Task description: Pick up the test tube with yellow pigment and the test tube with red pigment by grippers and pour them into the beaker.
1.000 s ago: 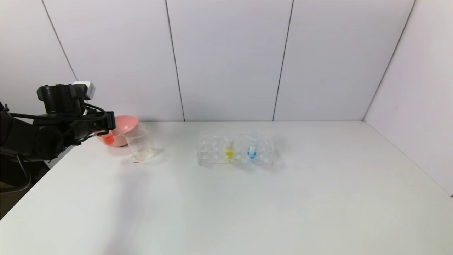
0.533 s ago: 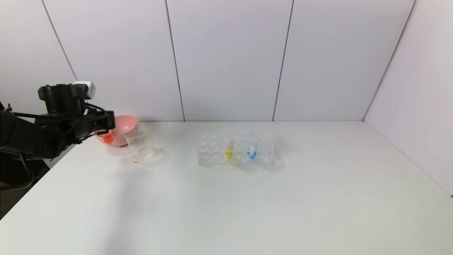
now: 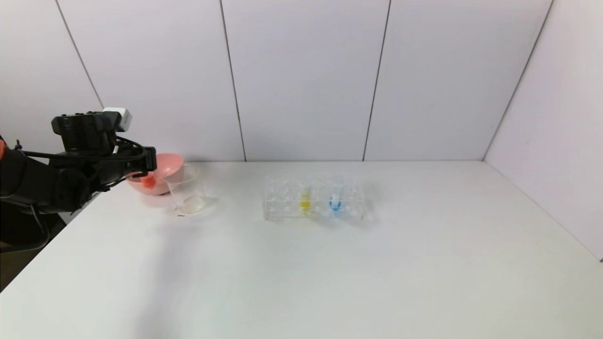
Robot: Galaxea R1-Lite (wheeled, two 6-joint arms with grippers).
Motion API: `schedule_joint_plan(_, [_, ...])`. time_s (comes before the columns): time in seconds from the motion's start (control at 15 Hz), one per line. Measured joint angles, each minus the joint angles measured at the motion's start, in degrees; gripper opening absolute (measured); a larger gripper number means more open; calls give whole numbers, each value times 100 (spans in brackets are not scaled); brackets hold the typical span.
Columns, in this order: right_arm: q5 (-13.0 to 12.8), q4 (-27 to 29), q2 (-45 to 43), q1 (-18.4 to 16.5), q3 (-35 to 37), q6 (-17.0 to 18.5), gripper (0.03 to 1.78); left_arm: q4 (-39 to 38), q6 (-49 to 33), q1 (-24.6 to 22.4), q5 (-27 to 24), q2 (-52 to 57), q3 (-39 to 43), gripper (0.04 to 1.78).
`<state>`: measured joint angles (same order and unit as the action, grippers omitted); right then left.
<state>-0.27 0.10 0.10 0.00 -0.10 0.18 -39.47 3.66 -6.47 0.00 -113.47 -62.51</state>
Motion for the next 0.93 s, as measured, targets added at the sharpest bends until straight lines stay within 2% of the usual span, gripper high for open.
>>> schedule_joint_plan(0.27, [0,0,0,0,0,-2,170,-247,594,-66,-197,-102,141,52])
schedule_joint_plan(0.53, [0,0,0,0,0,0,170,233,880,-72,-749,-10,201,52])
schedule_joint_plan(0.93, [2,1,0,0,0,-2,170,285,1679,-176,-901,187,160,52])
